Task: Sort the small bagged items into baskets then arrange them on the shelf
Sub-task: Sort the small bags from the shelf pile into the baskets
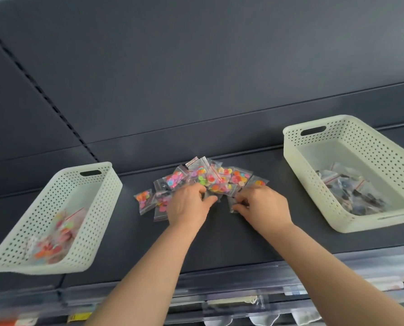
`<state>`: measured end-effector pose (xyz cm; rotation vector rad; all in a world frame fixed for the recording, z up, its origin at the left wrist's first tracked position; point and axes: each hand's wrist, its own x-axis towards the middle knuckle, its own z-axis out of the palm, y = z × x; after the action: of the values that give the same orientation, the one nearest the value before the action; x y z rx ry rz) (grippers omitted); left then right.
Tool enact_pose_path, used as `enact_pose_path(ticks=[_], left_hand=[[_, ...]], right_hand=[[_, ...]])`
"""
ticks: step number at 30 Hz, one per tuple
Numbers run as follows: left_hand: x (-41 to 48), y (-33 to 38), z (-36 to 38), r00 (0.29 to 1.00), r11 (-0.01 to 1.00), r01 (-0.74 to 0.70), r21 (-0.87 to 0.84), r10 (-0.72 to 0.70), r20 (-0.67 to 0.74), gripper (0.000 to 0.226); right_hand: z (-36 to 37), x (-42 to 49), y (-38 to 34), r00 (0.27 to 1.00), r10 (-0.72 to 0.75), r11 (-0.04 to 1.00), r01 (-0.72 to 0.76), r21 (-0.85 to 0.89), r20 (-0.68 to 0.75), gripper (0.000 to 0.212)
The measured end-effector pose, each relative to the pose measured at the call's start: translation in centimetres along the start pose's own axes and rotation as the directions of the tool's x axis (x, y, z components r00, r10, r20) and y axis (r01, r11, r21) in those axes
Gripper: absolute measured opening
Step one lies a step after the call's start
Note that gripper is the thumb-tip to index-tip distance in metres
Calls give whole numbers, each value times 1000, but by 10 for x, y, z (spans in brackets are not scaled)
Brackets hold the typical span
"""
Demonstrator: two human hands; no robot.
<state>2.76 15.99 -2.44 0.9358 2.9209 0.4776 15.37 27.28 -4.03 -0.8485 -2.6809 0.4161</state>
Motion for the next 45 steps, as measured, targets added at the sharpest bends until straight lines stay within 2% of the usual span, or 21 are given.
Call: enact_pose_path(ticks=[3, 7, 9, 11, 15, 19, 21, 24, 28, 32, 36, 40, 45], left_hand=[[3, 2, 5, 999, 997, -3, 78, 6, -38, 34], [2, -2, 5, 997, 995, -66, 76, 68, -30, 11], [-1, -3, 2, 989, 988, -147, 52, 147, 8, 10], [-4, -1, -2, 977, 976, -213, -36, 213, 16, 9], [-2, 19, -12, 983, 924, -170, -344, 183, 6, 8], [3, 47, -14, 975, 874, -180, -452, 218, 34, 11], [2, 64, -11, 966, 840, -197, -506, 253, 44, 15], [-1, 92, -7, 950, 816, -228, -532, 306, 62, 14], [-6, 138, -3, 935, 760, -274, -589, 354, 22, 14], [-8, 180, -2, 936, 692, -257, -674, 352, 4, 8], [-8, 179, 12, 945, 744, -211, -634, 322, 63, 11], [-4, 134, 18, 976, 816, -149, -558, 212, 50, 11], [7, 60, 12, 999, 972, -36, -234, 34, -13, 16]], right_hand=[[-2, -5, 0, 1000, -13, 1000, 13, -1, 15, 15], [-5, -12, 4, 999, -13, 1000, 12, -24, -38, 16], [-7, -15, 5, 997, -8, 1000, 7, -7, -79, 16], [-14, -16, 5, 988, -6, 1000, 10, 24, -156, 13], [-46, -14, 15, 933, 45, 997, -21, 71, -356, 9], [-82, -16, 47, 855, 158, 986, -161, 35, -493, 9], [-93, -21, 70, 836, 239, 965, -259, 30, -494, 13], [-99, -34, 100, 850, 347, 917, -396, -45, -397, 22], [-97, -47, 111, 831, 414, 900, -435, 30, -372, 27], [-95, -47, 115, 833, 391, 909, -416, 21, -393, 29], [-98, -48, 113, 859, 324, 928, -370, -44, -396, 26], [-96, -43, 93, 877, 185, 969, -237, -65, -443, 20], [-72, -28, 56, 917, 11, 998, -34, -51, -400, 16]])
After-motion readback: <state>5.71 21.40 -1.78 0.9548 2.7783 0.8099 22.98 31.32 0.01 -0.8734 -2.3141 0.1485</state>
